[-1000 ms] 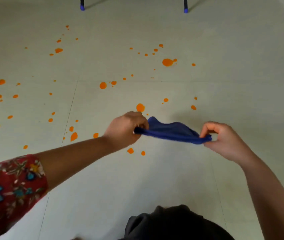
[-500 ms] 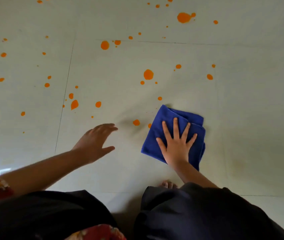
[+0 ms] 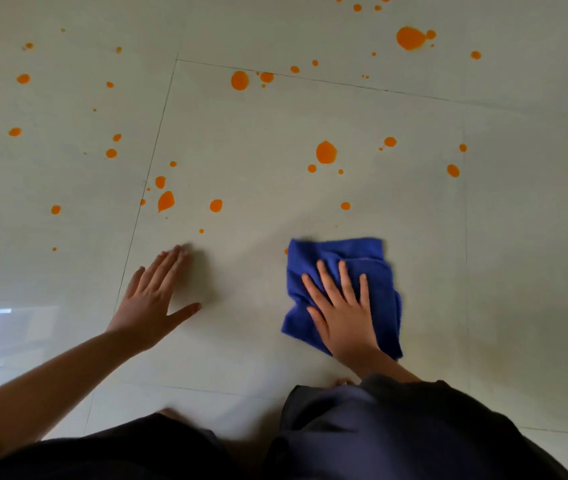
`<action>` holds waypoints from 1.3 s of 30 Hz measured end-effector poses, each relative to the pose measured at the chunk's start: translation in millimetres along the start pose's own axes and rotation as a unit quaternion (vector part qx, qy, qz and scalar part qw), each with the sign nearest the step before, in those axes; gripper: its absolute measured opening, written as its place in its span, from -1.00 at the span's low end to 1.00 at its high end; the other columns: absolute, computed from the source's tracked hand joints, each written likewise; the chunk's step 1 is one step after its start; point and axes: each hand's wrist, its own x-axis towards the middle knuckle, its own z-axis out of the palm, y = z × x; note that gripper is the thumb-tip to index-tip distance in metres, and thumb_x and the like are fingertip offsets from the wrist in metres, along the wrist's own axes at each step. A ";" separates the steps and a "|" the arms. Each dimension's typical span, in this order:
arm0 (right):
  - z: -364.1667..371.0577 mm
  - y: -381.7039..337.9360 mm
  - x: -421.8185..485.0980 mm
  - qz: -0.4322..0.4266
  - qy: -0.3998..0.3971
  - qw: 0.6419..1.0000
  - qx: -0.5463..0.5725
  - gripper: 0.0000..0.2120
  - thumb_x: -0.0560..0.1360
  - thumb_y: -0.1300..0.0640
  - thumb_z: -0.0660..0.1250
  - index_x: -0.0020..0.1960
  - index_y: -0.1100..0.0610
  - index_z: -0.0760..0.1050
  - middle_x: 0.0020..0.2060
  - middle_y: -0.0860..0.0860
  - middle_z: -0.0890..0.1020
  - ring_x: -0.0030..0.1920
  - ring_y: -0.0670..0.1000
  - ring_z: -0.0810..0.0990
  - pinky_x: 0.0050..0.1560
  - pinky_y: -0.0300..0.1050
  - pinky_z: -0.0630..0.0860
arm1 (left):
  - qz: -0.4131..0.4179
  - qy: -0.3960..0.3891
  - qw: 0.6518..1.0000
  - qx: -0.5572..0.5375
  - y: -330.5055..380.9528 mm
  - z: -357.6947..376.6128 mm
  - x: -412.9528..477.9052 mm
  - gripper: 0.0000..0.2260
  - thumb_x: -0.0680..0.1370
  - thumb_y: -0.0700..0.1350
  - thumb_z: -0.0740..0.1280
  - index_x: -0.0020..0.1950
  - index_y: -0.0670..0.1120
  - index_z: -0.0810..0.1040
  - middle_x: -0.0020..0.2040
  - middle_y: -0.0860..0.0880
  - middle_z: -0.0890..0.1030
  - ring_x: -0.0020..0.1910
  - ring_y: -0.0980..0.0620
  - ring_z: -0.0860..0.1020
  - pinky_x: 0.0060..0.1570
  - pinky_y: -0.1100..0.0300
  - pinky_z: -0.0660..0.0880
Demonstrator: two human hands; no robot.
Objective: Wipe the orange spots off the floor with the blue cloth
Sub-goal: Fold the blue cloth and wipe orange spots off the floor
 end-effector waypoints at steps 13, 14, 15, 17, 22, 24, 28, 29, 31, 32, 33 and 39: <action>-5.7 -17.3 9.1 -0.162 0.011 0.987 -0.004 -0.47 0.62 -0.07 0.00 0.55 0.05 0.13 0.54 0.04 0.19 0.52 0.08 0.22 0.45 0.06 0.14 | 0.023 -0.010 1.000 0.005 -6.2 4.2 1.3 -0.12 0.42 0.48 0.00 0.57 0.02 -0.17 0.58 0.07 -0.16 0.55 0.07 -0.16 0.51 -0.06 0.01; -5.6 -0.4 7.2 -0.157 0.025 0.987 -0.012 -0.47 0.62 -0.08 0.00 0.56 0.02 0.09 0.54 0.03 0.16 0.52 0.08 0.22 0.45 0.06 0.13 | 0.026 -0.011 1.000 0.003 -6.4 4.0 1.6 -0.12 0.41 0.48 0.00 0.57 0.02 -0.17 0.58 0.07 -0.16 0.55 0.08 -0.17 0.51 -0.05 0.00; -5.4 14.8 11.9 -0.120 0.035 0.992 -0.017 -0.46 0.61 -0.08 0.00 0.56 0.02 0.07 0.54 0.02 0.14 0.51 0.09 0.23 0.46 0.07 0.12 | 0.029 -0.010 1.000 -0.001 -6.5 3.9 1.5 -0.12 0.41 0.48 0.00 0.57 0.02 -0.16 0.58 0.08 -0.16 0.55 0.09 -0.18 0.51 -0.04 -0.01; -13.4 29.6 37.8 0.033 0.049 0.998 -0.007 -0.45 0.61 -0.13 -0.03 0.56 0.02 0.06 0.54 0.04 0.14 0.51 0.13 0.24 0.47 0.11 0.11 | 0.026 -0.006 1.000 -0.012 -7.0 4.3 1.6 -0.11 0.40 0.49 0.00 0.57 0.04 -0.15 0.58 0.10 -0.16 0.55 0.11 -0.18 0.51 -0.01 -0.05; -13.1 -45.0 56.3 -0.067 0.083 0.994 0.029 -0.41 0.56 -0.23 0.11 0.54 -0.09 0.16 0.54 0.06 0.19 0.53 0.25 0.11 0.44 0.32 0.12 | 0.026 0.002 0.999 -0.024 -8.9 4.8 2.1 -0.07 0.35 0.49 0.09 0.57 0.05 -0.12 0.58 0.10 -0.14 0.55 0.10 -0.15 0.51 -0.03 0.00; -3.5 -51.5 24.6 -0.259 0.060 0.964 0.001 -0.46 0.60 -0.19 0.11 0.55 -0.10 0.14 0.55 0.00 0.17 0.54 0.16 0.11 0.47 0.22 0.12 | 0.025 0.002 0.999 -0.025 -12.6 3.2 0.6 -0.03 0.33 0.50 0.12 0.57 0.04 -0.10 0.58 0.10 -0.12 0.55 0.09 -0.13 0.51 -0.05 0.04; -6.5 6.6 41.0 -0.312 0.043 0.947 -0.058 -0.48 0.63 -0.09 0.00 0.57 -0.06 0.03 0.53 -0.01 0.17 0.51 0.08 0.23 0.46 0.08 0.11 | -0.024 0.023 0.998 -0.056 -17.7 6.0 -12.2 -0.01 0.31 0.51 0.14 0.57 0.04 -0.12 0.58 0.10 -0.12 0.55 0.08 -0.14 0.50 -0.01 0.00; -11.1 14.3 56.4 -0.213 0.047 0.975 -0.033 -0.48 0.63 -0.09 -0.02 0.57 -0.05 0.02 0.53 0.00 0.19 0.50 0.09 0.26 0.46 0.08 0.12 | -0.030 0.025 0.998 -0.058 -19.0 7.8 -16.4 -0.02 0.32 0.51 0.13 0.57 0.05 -0.13 0.58 0.11 -0.13 0.55 0.08 -0.15 0.50 0.00 -0.01; -22.4 1.5 79.6 -0.043 0.067 0.996 0.029 -0.48 0.61 -0.08 0.02 0.55 0.00 0.15 0.52 0.04 0.25 0.49 0.11 0.29 0.46 0.09 0.13 | -0.033 0.026 0.998 -0.056 -22.5 10.7 -23.8 -0.04 0.34 0.52 0.09 0.57 0.06 -0.16 0.58 0.11 -0.15 0.55 0.08 -0.16 0.50 0.01 -0.03; -20.9 -16.8 83.6 -0.043 0.074 0.996 0.038 -0.47 0.59 -0.07 0.05 0.53 0.03 0.20 0.51 0.07 0.28 0.48 0.13 0.30 0.44 0.11 0.13 | -0.031 0.025 0.998 -0.053 -23.9 10.9 -25.9 -0.04 0.34 0.53 0.08 0.57 0.06 -0.16 0.58 0.10 -0.14 0.55 0.08 -0.15 0.50 0.01 -0.02; -16.2 -38.0 80.0 -0.099 0.068 0.992 0.035 -0.47 0.58 -0.07 0.07 0.52 0.05 0.21 0.50 0.08 0.29 0.48 0.15 0.30 0.44 0.13 0.13 | -0.029 0.024 0.998 -0.051 -25.1 10.4 -26.9 -0.03 0.34 0.53 0.09 0.57 0.05 -0.15 0.58 0.09 -0.11 0.55 0.07 -0.13 0.51 0.00 0.01; -8.1 -57.8 89.5 -0.375 0.031 0.926 -0.035 -0.48 0.61 -0.10 0.05 0.55 -0.06 0.13 0.54 -0.05 0.16 0.54 0.03 0.15 0.48 0.06 0.05 | -0.030 0.032 0.998 -0.040 -29.0 5.2 -27.5 -0.02 0.33 0.54 0.11 0.58 0.02 -0.06 0.58 0.07 -0.01 0.56 0.04 -0.03 0.49 -0.06 0.13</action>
